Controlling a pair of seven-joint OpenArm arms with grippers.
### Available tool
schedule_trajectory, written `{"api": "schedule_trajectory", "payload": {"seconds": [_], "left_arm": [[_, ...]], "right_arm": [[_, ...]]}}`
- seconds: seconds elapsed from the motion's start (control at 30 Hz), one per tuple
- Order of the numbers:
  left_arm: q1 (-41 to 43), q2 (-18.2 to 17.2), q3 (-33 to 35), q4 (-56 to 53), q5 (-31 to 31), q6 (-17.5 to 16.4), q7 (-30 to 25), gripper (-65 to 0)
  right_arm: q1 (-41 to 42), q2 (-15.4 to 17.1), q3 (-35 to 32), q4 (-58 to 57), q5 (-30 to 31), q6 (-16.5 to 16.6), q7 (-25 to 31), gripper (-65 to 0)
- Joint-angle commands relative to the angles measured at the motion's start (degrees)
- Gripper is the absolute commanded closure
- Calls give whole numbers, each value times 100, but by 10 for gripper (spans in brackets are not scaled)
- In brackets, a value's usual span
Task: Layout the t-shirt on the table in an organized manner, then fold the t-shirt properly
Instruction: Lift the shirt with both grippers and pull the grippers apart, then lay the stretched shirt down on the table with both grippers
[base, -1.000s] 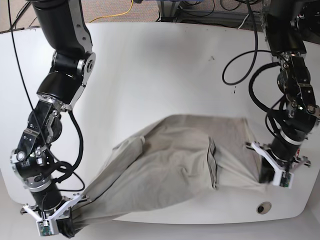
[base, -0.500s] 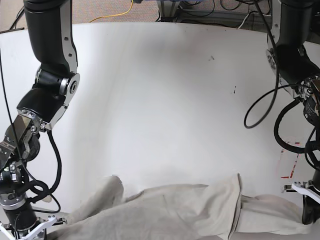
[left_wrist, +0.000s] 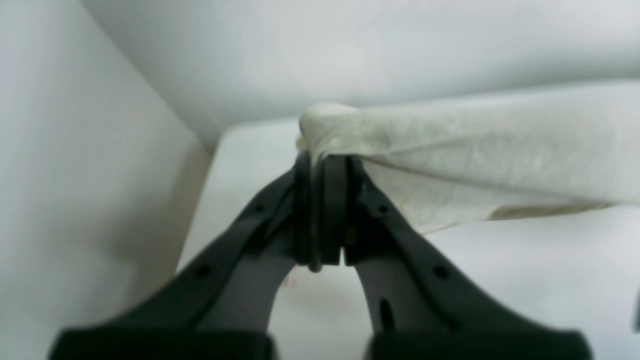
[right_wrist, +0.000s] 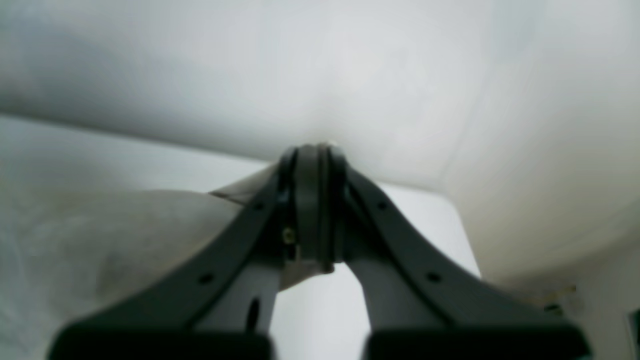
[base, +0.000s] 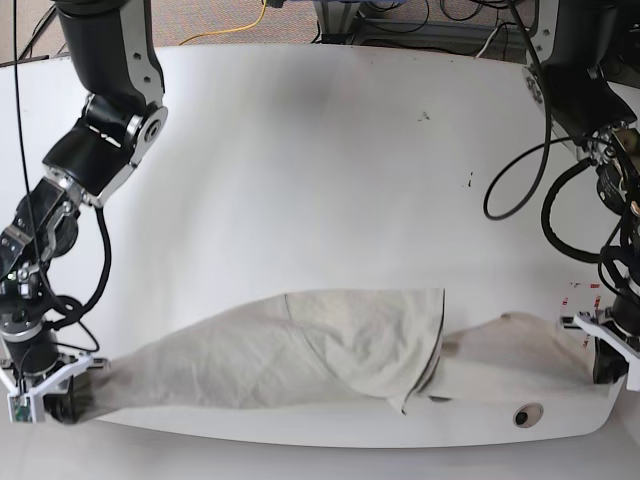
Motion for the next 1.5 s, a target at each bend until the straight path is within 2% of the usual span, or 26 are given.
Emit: {"api": "schedule_trajectory", "payload": {"seconds": [0.0,0.17,0.33,0.57,0.73,0.97,1.33,1.47], "left_arm": [[219,-68,-110,72,0,-217,-160,0],[975,-59,-365,63,0,-428,-178,0],[1626,-51,-391,63,0,-436,-195,0],[2444,-94,-672,63,18,-498,-195,0],[2874,-174,-910,19,88,-920,-204,0],[3261,-218,-1129,1,510,-1395,-204,0],[3586,-218,-1393,-7,1011,-1966,-213,0],[3683,-226,-1543,-7,1081,-1979,-230,0]], "right_arm": [[-282,-70,126,325,99,29,192,0],[-1266,-439,329,738,99,108,192,0],[-2128,-755,425,799,99,196,227,0],[-2875,-1089,724,799,63,407,245,0],[-3297,-1089,724,799,81,416,245,0],[-3754,-1081,830,799,81,416,236,-5],[-4202,-1124,838,764,81,416,236,-6],[-4299,-1124,830,764,90,425,236,-6]]}}
